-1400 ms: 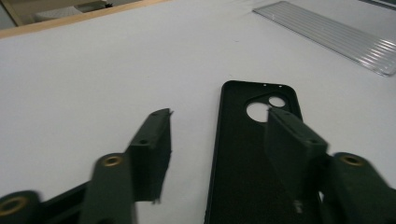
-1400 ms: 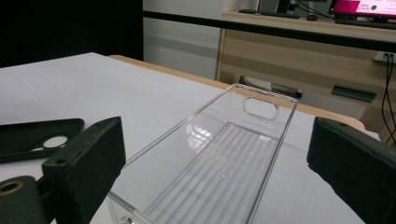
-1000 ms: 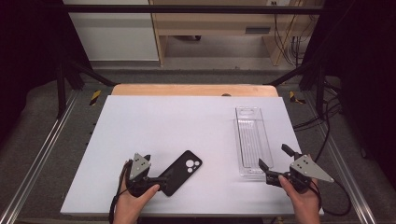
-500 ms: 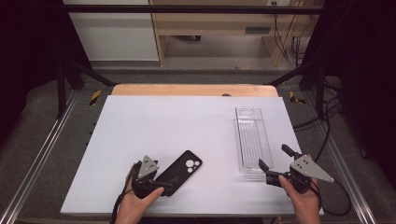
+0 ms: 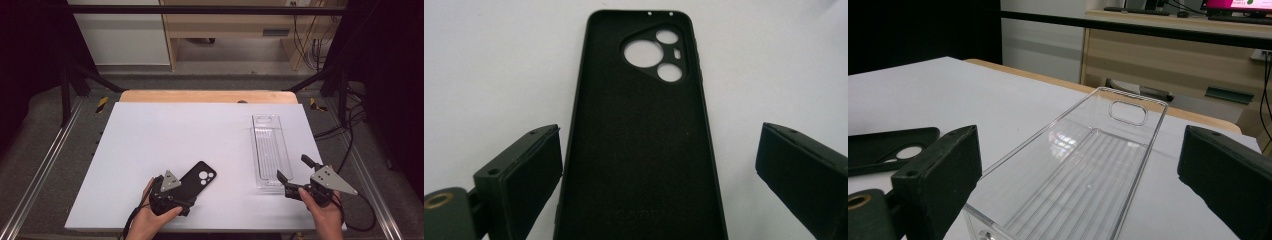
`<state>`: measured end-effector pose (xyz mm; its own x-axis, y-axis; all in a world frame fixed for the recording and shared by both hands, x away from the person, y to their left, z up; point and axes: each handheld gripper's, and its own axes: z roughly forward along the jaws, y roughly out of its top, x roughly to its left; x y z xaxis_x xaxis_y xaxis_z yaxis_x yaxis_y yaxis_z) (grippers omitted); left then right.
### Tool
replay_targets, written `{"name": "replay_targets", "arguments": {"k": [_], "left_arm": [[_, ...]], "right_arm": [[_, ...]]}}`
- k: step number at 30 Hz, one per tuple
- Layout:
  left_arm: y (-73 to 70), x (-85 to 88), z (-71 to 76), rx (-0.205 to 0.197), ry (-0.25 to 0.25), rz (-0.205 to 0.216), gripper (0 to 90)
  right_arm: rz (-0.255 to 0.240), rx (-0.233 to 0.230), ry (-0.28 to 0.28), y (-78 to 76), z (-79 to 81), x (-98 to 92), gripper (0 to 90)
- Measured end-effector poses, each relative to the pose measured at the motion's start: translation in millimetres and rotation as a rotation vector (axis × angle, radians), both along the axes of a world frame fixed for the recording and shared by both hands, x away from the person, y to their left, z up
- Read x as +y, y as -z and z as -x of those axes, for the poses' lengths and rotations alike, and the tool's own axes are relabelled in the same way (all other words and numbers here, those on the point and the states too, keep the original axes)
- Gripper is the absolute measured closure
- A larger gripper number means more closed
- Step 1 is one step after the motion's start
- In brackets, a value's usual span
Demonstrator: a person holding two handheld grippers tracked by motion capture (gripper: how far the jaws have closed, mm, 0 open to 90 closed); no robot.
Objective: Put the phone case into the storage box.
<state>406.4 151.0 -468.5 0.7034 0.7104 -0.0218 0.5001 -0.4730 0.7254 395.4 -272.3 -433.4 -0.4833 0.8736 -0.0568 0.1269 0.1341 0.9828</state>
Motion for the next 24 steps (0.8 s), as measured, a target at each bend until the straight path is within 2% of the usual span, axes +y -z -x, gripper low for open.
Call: {"name": "replay_targets", "arguments": {"k": [5,9,13,19,24], "left_arm": [[0.8,-4.1,-4.6,0.010,-0.004,-0.047,5.6],[0.2,-2.7,-10.7,0.018,-0.009,-0.053,6.4],[2.5,-4.5,-16.5,0.046,0.002,-0.065,6.9],[4.4,-10.4,-18.7,0.054,0.018,-0.080,7.8],[5.9,-10.6,-20.6,0.058,0.008,-0.095,7.8]], "right_arm": [[-0.001,0.001,-0.002,-0.1,0.4,0.2,4.3],[-0.003,0.001,-0.002,-0.1,0.5,-0.2,4.3],[-0.003,0.002,-0.003,0.1,0.2,-0.2,4.3],[-0.005,0.003,-0.001,0.2,0.2,-0.8,4.3],[-0.006,0.003,-0.004,0.0,0.3,-0.5,4.3]]}}
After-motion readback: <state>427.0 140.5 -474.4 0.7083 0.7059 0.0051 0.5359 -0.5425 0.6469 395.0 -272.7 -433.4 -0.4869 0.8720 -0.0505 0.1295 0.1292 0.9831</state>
